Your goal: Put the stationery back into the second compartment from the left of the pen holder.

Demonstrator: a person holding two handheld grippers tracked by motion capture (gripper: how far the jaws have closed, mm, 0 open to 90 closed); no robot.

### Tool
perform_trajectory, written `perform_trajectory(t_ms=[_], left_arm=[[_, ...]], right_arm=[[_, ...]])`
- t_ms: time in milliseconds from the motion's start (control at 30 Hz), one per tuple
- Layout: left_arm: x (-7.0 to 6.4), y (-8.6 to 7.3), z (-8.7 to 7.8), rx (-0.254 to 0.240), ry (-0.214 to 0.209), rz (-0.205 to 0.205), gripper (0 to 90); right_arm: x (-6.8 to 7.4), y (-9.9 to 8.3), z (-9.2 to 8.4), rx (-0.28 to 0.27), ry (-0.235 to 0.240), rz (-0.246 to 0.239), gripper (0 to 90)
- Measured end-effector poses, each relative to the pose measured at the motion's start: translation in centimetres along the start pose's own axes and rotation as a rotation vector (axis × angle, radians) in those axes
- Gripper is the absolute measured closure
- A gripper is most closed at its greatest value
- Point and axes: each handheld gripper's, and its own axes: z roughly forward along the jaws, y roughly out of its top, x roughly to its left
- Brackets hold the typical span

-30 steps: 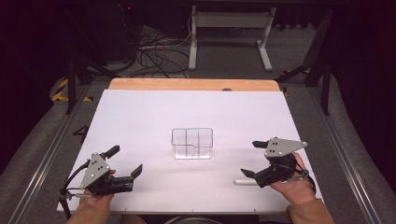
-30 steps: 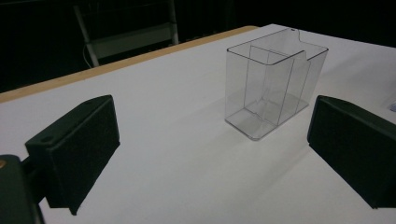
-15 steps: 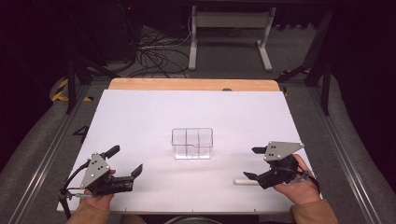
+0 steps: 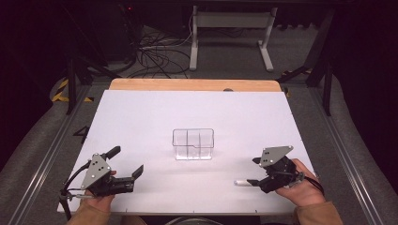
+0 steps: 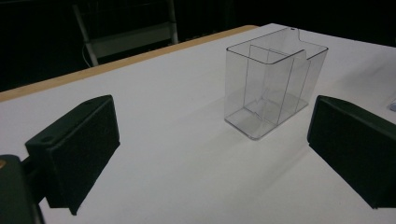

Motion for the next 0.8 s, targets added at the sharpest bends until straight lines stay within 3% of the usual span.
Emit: perform_trajectory(t_ms=[233,800], left_arm=[[0.0,0.0,0.0,0.001,0.001,0.001,3.1],[-0.1,0.0,0.1,0.0,0.007,0.001,3.1]], right_arm=[[-0.1,-0.4,0.8,0.085,0.028,-0.017,36.0],[-0.3,-0.4,2.3,0.249,0.072,-0.161,55.7]])
